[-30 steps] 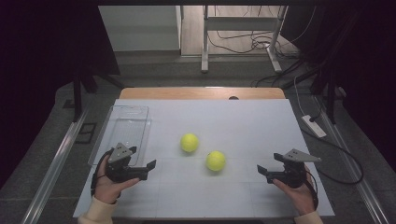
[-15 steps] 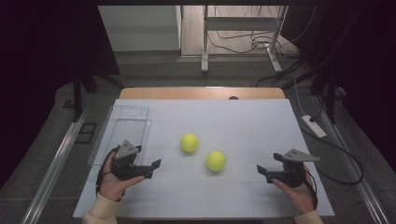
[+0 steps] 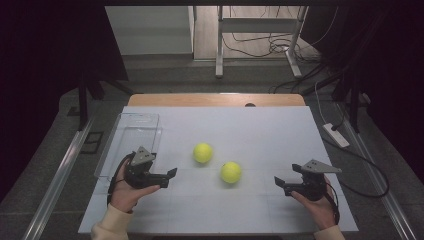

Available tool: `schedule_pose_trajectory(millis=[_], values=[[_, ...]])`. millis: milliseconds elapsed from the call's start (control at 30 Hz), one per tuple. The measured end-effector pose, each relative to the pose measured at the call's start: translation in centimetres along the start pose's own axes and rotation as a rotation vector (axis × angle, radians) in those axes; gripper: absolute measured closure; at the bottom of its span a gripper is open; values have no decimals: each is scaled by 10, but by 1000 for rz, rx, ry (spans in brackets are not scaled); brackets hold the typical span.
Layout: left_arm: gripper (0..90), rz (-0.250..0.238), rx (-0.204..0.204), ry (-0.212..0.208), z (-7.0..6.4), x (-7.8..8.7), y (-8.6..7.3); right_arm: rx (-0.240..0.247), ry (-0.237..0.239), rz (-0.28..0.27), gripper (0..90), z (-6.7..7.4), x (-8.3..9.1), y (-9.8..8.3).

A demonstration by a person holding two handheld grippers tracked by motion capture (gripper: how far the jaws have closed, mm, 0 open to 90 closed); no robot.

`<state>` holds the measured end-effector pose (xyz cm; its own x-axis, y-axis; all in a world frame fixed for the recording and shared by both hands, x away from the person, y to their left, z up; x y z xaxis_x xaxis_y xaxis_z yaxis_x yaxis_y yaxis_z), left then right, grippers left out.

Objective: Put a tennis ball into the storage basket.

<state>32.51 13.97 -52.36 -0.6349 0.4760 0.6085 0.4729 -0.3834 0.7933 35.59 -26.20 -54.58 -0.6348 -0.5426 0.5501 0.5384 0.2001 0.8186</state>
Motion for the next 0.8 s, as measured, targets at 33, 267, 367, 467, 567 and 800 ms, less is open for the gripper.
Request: schedule_pose_trajectory(millis=[33, 267, 367, 467, 567, 800], values=[[93, 1, -5, -2, -1, 0, 0, 0, -1, -1, 122, 0, 0, 0], [91, 2, -15, -12, -5, -4, 4, -1, -3, 3, 122, 0, 0, 0], [90, 7, -24, -15, -5, -7, 7, 0, -1, 6, 121, 0, -1, -1], [90, 10, -22, -17, -6, -11, 9, 4, 0, 8, 121, 0, -2, -2], [90, 26, -25, -15, -7, -15, 10, 4, -2, 9, 121, 0, -2, -2], [91, 37, -39, -28, -10, -22, 17, 6, -3, 9, 121, 1, -3, -2]])
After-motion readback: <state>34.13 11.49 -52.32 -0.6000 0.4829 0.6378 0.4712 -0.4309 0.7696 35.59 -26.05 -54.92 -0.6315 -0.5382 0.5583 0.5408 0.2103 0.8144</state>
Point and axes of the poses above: each handheld gripper's, and its own axes: x roughly backward along the jaws, y roughly out of its top, z roughly to its left, the point moved 9 cm from there along -x, roughly forward along the jaws, and after that the axes turned 7 degrees about -x, right-handed, at the moved point
